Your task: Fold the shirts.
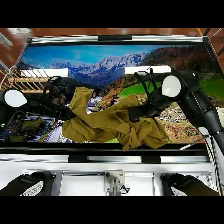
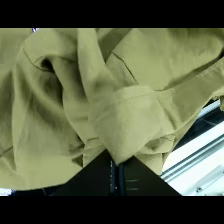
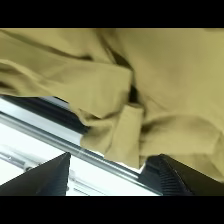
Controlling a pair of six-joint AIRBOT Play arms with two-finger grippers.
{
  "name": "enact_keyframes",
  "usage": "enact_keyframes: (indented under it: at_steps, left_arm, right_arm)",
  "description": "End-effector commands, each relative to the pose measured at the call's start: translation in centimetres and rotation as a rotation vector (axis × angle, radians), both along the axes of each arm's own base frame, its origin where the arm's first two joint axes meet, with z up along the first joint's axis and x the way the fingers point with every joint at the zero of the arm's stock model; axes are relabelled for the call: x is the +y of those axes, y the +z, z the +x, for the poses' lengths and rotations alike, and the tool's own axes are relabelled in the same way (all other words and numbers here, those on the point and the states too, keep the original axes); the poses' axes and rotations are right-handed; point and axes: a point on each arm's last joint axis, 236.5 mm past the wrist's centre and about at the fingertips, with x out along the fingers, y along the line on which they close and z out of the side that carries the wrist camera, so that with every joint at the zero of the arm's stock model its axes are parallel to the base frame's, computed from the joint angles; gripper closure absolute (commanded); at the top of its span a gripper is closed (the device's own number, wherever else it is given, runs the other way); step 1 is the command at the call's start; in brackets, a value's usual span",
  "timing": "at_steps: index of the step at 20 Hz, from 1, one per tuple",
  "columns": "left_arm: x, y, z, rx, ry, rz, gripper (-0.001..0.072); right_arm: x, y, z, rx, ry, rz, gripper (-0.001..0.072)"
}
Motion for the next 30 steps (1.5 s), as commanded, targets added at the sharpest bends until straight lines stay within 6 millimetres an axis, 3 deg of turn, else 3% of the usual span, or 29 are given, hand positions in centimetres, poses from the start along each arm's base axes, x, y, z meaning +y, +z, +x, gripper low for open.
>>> enact_keyframes:
  at_steps: [1, 4, 6, 10, 14, 17, 18, 19, 20, 22, 24, 25, 27, 29, 30]
  left_arm:
    - [0.3, 0.8, 0.9, -0.041, 0.006, 0.000, 0.0660]
    - [0.8, 1.8, 1.7, -0.065, 0.025, -0.004, 0.0660]
    - [1.3, 1.8, 1.8, -0.057, 0.036, -0.003, 0.0660]
    - [1.8, 1.4, 0.8, -0.020, 0.013, 0.008, 0.0660]
    - [1.8, 1.4, 0.8, -0.020, 0.013, 0.008, 0.0660]
    - [1.7, 1.4, 0.8, -0.020, 0.014, 0.008, 0.0660]
    - [1.8, 1.4, 0.8, -0.020, 0.014, 0.008, 0.0660]
    - [1.8, 1.4, 0.9, -0.021, 0.014, 0.008, 0.0660]
    - [1.8, 1.4, 1.0, -0.026, 0.017, 0.007, 0.0661]
    - [1.7, 1.6, 1.6, -0.048, 0.028, 0.003, 0.0660]
    - [0.9, 2.9, 1.9, -0.067, 0.025, -0.040, 0.0660]
    - [-0.1, 4.1, 1.8, -0.082, 0.001, -0.085, 0.0660]
    - [-1.9, 7.6, 2.3, -0.133, -0.021, -0.178, 0.0660]
    - [-3.0, 12.0, 3.0, -0.221, -0.035, -0.240, 0.0660]
    - [-3.4, 14.4, 3.6, -0.284, -0.041, -0.256, 0.0660]
  right_arm:
    - [2.5, -0.1, -0.8, 0.045, 0.161, 0.031, 0.0057]
    - [5.3, -5.0, -2.6, 0.131, 0.365, -0.071, 0.0053]
    - [5.4, -7.8, -2.8, 0.158, 0.455, -0.155, 0.0039]
    - [7.3, -9.7, -2.9, 0.181, 0.525, -0.101, 0.0039]
    - [6.9, -12.0, 0.7, 0.070, 0.508, -0.173, 0.0039]
    - [6.6, -14.0, -0.1, 0.153, 0.504, -0.197, 0.0050]
    - [6.3, -14.3, 0.1, 0.150, 0.495, -0.211, 0.0256]
    - [5.8, -14.1, 0.9, 0.123, 0.472, -0.241, 0.0586]
    - [4.9, -13.5, 1.7, 0.086, 0.451, -0.280, 0.0654]
    - [2.8, -9.8, 4.3, -0.054, 0.436, -0.365, 0.0657]
    - [0.9, -2.9, 7.6, -0.267, 0.365, -0.423, 0.0657]
    - [-0.4, 1.9, 9.3, -0.402, 0.277, -0.444, 0.0657]
    - [-2.1, 10.8, 10.6, -0.617, 0.155, -0.413, 0.0656]
    - [-2.3, 16.2, 9.7, -0.701, 0.092, -0.320, 0.0657]
    - [-2.2, 17.1, 9.1, -0.695, 0.075, -0.289, 0.0657]
